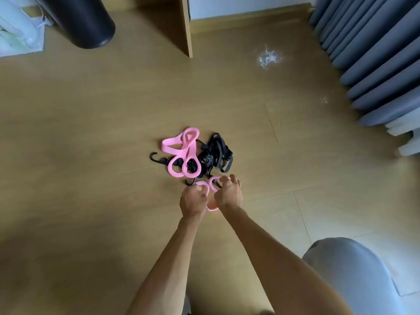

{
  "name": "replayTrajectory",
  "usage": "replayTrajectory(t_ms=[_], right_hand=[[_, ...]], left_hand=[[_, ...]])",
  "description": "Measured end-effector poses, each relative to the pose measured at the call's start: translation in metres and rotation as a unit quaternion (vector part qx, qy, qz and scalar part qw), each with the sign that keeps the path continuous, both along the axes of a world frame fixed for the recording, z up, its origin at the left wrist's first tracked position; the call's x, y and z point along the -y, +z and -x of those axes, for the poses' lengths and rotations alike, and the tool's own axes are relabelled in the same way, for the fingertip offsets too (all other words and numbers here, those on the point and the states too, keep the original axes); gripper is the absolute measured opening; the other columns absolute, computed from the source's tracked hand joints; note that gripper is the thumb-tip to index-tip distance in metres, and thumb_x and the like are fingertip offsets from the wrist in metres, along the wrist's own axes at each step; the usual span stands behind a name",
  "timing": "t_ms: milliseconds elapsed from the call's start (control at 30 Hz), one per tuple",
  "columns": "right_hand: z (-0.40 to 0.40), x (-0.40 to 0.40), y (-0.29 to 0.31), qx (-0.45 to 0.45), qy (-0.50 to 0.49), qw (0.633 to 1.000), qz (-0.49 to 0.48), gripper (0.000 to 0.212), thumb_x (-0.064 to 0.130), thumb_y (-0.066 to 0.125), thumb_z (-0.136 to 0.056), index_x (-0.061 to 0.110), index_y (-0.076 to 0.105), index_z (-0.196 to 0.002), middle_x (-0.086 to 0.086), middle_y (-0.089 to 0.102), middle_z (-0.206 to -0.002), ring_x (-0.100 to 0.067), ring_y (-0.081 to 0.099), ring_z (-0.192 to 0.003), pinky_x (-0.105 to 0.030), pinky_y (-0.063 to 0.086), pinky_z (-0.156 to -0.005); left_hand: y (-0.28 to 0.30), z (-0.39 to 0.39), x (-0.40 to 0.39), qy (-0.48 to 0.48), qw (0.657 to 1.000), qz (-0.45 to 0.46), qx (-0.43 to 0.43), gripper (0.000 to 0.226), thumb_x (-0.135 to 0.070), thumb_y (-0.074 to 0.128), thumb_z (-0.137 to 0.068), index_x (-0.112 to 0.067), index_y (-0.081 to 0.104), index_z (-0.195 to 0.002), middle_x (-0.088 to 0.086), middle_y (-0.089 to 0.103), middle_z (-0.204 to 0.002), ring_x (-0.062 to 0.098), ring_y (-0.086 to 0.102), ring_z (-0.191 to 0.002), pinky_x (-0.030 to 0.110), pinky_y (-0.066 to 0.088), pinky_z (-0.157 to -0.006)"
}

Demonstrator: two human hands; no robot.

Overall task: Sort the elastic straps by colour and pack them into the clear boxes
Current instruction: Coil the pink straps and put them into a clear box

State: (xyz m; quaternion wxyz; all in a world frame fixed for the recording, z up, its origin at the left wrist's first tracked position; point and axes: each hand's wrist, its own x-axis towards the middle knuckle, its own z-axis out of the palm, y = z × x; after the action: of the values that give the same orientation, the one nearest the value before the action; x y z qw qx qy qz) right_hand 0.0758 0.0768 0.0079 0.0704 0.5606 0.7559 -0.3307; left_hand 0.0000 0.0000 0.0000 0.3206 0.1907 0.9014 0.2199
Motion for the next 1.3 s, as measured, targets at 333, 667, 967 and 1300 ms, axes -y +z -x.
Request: replayTrajectory(t_ms=[333,667,967,1300], right_hand=[[-0.010,-0.002,-0.043,0.059,0.020,0.998,0.001,0.050,0.007,0.053,-0.090,0.016,0.045,-0.138,-0.011,0.058,-0.124,-0.032,0.055,-0.115,-0.043,0.047,-0.094],[-0.005,0.008,-0.028,-0.018,-0.033,0.999,0.008,0.036,-0.011,0.047,-0.076,0.004,0.049,-0.109,-0.017,0.064,-0.096,-0.037,0.062,-0.091,-0.048,0.055,-0.078],[-0.009,-0.006,0.024,-0.214,-0.283,0.892,0.279,0.025,0.021,0.059,-0.056,-0.001,0.064,-0.066,-0.004,0.057,-0.067,-0.018,0.048,-0.067,-0.031,0.040,-0.065],[-0.026,-0.027,0.095,-0.353,-0.203,0.882,0.237,0.027,0.031,0.062,-0.083,0.004,0.065,-0.082,-0.001,0.067,-0.068,-0.006,0.060,-0.063,-0.026,0.043,-0.069]], left_hand=[[-0.053,-0.018,0.009,-0.086,0.993,0.059,-0.055,0.017,-0.016,0.074,-0.082,-0.017,0.061,-0.093,0.000,0.067,-0.092,0.024,0.064,-0.090,0.030,0.047,-0.070],[-0.048,-0.004,0.006,0.181,0.979,-0.064,0.066,0.011,0.002,0.062,-0.085,-0.004,0.064,-0.077,-0.002,0.058,-0.069,0.020,0.054,-0.070,0.025,0.038,-0.059],[0.003,0.006,-0.005,0.315,0.900,-0.234,0.189,0.029,0.000,0.052,-0.071,-0.022,0.069,-0.082,-0.002,0.065,-0.083,0.015,0.057,-0.077,0.025,0.044,-0.070],[0.059,0.001,-0.009,0.281,0.884,-0.320,0.193,0.036,0.006,0.057,-0.091,-0.021,0.066,-0.114,0.004,0.075,-0.097,0.011,0.071,-0.090,0.032,0.056,-0.072]])
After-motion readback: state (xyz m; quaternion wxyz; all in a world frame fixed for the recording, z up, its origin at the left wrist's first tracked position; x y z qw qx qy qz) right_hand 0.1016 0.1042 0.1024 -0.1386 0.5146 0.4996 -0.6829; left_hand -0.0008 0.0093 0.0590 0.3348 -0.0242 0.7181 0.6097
